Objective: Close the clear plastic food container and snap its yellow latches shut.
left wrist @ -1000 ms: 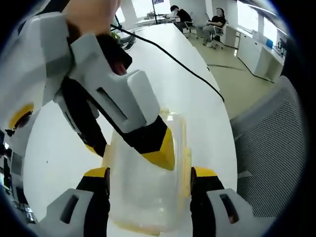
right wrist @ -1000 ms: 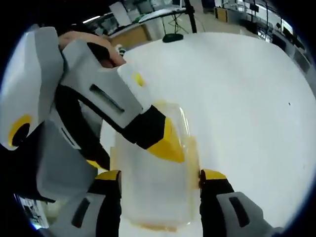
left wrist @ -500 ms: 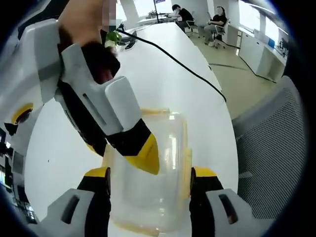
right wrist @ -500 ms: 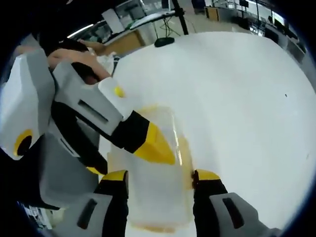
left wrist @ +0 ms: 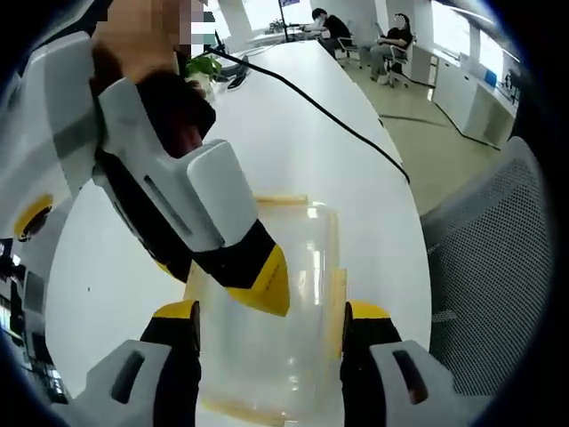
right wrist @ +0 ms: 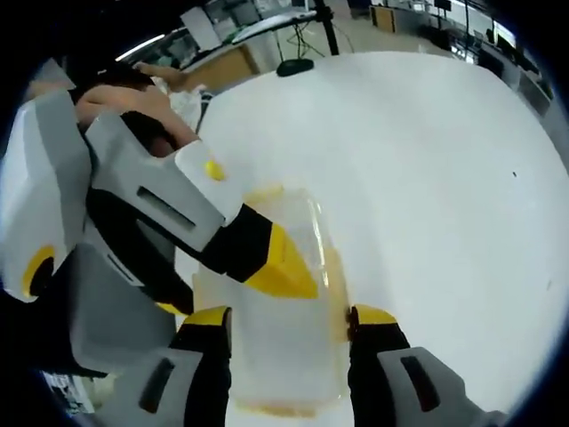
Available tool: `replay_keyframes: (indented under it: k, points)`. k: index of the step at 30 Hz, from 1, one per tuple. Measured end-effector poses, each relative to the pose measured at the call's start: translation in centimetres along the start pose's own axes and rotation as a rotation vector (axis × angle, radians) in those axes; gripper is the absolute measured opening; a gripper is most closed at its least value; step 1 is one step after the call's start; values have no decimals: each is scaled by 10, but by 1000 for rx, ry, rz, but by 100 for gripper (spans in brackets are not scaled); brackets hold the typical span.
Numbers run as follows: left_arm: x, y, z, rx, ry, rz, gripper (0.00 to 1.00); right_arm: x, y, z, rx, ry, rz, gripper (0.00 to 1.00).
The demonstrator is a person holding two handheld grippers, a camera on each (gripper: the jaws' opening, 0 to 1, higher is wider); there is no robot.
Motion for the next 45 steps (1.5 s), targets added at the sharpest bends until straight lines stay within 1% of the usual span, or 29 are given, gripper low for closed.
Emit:
replay_keyframes:
  k: [7,8,9,10,12,14,15,16,17,18,19,20,21,22,23,24,26,28,31,32,33,34,35,36,37,41,45]
  points:
    - [-1,0,-1,-20,2,6,61,0,1,-1,2,3,8,51]
    - [-1,1,-1,-30,-1,6,60,0,1,-1,2,6,9,51]
    - [-2,0,0,-59,15,9,60,0,2,-2,-2,9,8,51]
    - [-2,0,-3,-45,10,1,59,1,2,-3,-8,6,7,51]
    - [-2,1,-2,-50,12,-1,59,0,2,-3,-9,14,6,51]
    - [-1,1,-1,-48,7,-6,59,0,2,-4,-5,20,18,52]
    - [-2,2,-3,-49,13,-3,57,-1,3,-4,-6,22,31,52]
    - [-3,5,-8,-132,-17,-11,54,0,4,-6,16,22,70,52]
    - [-1,4,-8,-145,-1,15,50,-2,8,-6,53,31,75,51]
    - [-2,4,-10,-146,-6,10,49,-4,15,-5,189,64,72,51]
    - [-2,4,-9,-146,-5,4,48,-4,18,-4,237,75,84,50]
    - [-1,4,-7,-120,-8,-5,48,-4,17,-4,223,72,124,50]
    - [-1,4,-7,-117,-9,-5,49,-5,17,-3,190,63,134,50]
    - [-2,4,-6,-122,-10,-5,49,-6,17,-4,197,72,149,50]
    - [-2,4,-6,-125,-11,-4,49,-6,16,-6,185,74,162,50]
    - [-2,4,-6,-122,-10,-4,49,-6,14,-7,149,67,179,51]
    - [-2,3,-6,-116,-8,-5,49,-6,13,-8,152,71,172,51]
    - [-2,3,-6,-116,-8,-5,49,-5,12,-8,135,75,162,50]
    - [-2,3,-6,-103,-2,-8,50,-5,12,-8,107,82,155,48]
    - [-3,2,-5,-100,-2,-7,50,-6,12,-8,110,85,157,47]
    - [-2,-1,-3,-61,6,-4,50,-9,14,-10,107,94,137,46]
    - [-4,-1,2,-86,0,-7,51,-4,11,-13,95,88,165,46]
    - [-5,-1,3,-80,1,-8,52,-5,11,-13,100,93,169,46]
    - [-4,-1,2,-81,1,-6,52,-4,11,-16,105,102,173,46]
    - [-5,-1,3,-81,2,-7,52,-4,12,-14,111,101,172,47]
    - [-5,0,0,-96,19,4,53,-5,12,-11,115,88,177,49]
    - [-5,0,0,-104,24,-5,53,-5,13,-11,118,59,191,49]
Point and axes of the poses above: the point that each gripper's makers call its tool centre point, and the gripper's own axes: x roughly backward along the fingers, z roughly to its left, y roughly out of its top, the point moved 4 cm from there along x, roughly backward along the fingers, and after that the axes turned 15 degrees about -z, right-handed, at the moved point
